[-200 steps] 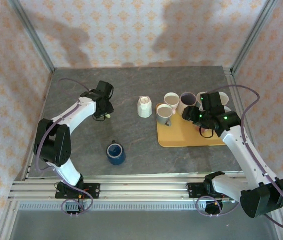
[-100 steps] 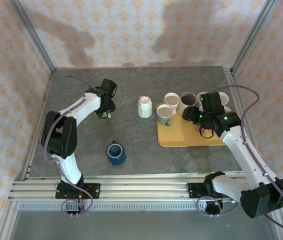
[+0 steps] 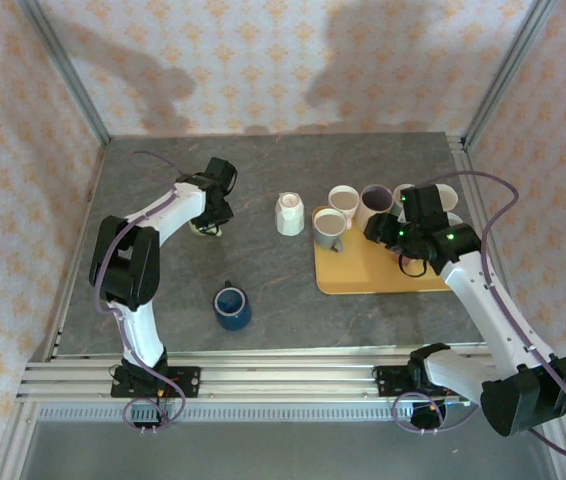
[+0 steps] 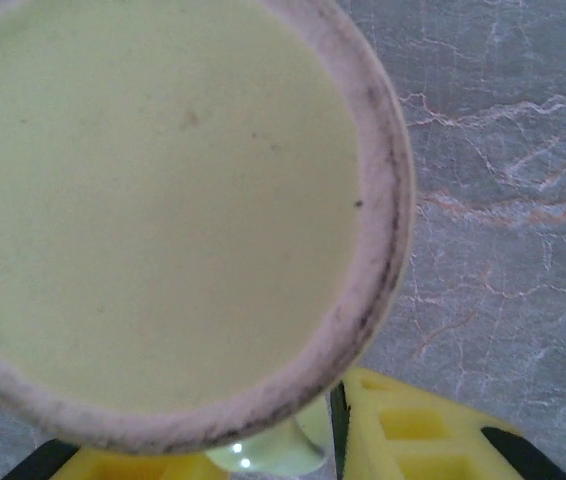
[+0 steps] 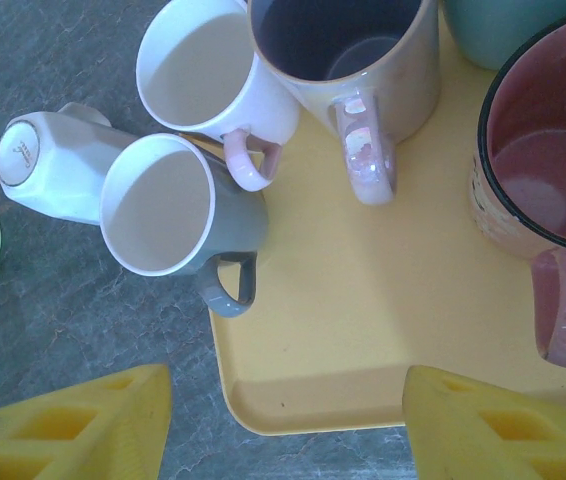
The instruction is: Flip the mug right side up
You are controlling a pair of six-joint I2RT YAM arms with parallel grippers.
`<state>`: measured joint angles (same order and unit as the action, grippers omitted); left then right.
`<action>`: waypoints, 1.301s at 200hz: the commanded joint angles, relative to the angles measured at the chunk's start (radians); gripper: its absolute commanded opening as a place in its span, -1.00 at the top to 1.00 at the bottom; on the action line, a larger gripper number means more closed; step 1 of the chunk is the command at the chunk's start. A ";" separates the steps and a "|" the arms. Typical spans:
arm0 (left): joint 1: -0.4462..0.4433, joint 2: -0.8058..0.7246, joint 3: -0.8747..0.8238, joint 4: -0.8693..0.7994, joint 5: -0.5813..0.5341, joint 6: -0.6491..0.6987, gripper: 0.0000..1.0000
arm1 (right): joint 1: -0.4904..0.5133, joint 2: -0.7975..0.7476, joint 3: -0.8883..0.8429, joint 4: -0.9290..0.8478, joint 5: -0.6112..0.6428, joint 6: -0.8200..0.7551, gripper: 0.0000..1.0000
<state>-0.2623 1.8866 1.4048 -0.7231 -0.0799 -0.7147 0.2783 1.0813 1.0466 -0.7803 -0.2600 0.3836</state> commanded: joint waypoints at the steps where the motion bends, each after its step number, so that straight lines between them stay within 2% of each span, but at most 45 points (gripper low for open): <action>1: -0.005 0.016 0.033 -0.030 -0.052 -0.024 0.41 | -0.002 -0.015 -0.021 0.018 0.001 -0.003 -0.25; 35: -0.002 0.016 0.027 -0.038 -0.063 -0.026 0.52 | -0.002 -0.017 -0.023 0.019 -0.040 -0.022 -0.25; 101: 0.006 0.040 0.008 -0.030 -0.066 -0.009 0.79 | -0.007 -0.033 -0.050 0.113 -0.346 -0.074 -0.28; 158: 0.011 0.029 0.014 -0.030 -0.031 0.007 1.00 | -0.008 -0.032 -0.034 0.115 -0.365 -0.064 -0.29; 168: 0.011 -0.012 0.018 -0.034 -0.012 0.011 1.00 | -0.007 -0.031 -0.039 0.123 -0.375 -0.053 -0.29; 193: 0.011 -0.063 0.031 -0.048 0.037 0.015 1.00 | -0.007 -0.027 -0.064 0.173 -0.420 0.016 -0.29; 260: 0.016 -0.225 0.029 -0.043 0.185 -0.016 1.00 | -0.007 -0.018 -0.169 0.428 -0.522 0.342 -0.27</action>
<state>-0.2535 1.7607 1.4128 -0.7712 0.0525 -0.7174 0.2779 1.0687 0.9062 -0.4927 -0.7341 0.5701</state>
